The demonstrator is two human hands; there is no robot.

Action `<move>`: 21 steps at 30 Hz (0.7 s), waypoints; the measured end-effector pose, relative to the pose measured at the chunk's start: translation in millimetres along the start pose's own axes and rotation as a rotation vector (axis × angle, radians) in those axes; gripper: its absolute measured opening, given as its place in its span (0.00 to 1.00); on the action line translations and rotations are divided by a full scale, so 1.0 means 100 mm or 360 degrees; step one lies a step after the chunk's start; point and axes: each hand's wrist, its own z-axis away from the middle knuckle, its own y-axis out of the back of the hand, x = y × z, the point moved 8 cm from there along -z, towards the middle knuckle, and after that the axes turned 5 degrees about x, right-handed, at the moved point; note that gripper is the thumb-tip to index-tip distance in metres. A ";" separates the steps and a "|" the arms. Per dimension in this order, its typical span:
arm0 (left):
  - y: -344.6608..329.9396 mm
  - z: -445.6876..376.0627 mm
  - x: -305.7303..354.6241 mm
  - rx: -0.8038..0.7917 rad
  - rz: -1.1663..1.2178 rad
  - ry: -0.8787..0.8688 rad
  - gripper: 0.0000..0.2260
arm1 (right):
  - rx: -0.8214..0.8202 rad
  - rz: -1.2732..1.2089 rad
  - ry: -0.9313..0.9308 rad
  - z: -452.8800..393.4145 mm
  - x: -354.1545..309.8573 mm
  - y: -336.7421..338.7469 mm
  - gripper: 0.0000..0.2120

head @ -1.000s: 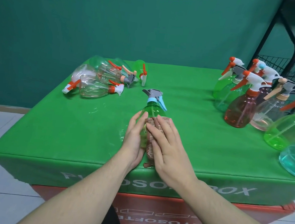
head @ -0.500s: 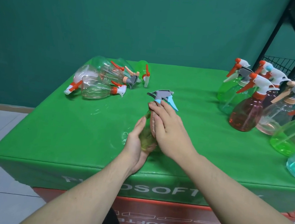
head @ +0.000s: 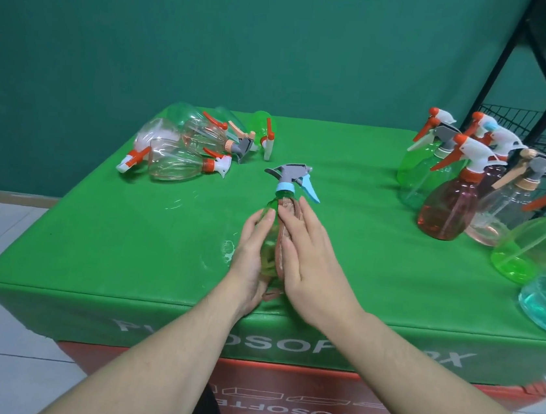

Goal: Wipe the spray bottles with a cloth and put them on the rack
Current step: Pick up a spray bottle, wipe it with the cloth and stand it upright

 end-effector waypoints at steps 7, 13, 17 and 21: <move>0.02 0.03 0.05 0.0071 0.0230 -0.0009 0.35 | -0.0057 0.0106 0.0099 0.29 0.05 -0.10 0.25; 0.01 0.05 0.08 0.0079 0.0206 -0.0057 0.36 | -0.0086 0.0054 0.0061 0.36 0.04 -0.07 0.26; 0.00 0.03 0.06 -0.0033 0.0099 -0.0066 0.35 | -0.0055 -0.0106 -0.0074 0.28 0.06 -0.02 0.25; -0.08 0.04 0.02 -0.0145 -0.0028 -0.0041 0.32 | 0.0066 -0.0163 -0.0110 0.09 0.09 0.10 0.24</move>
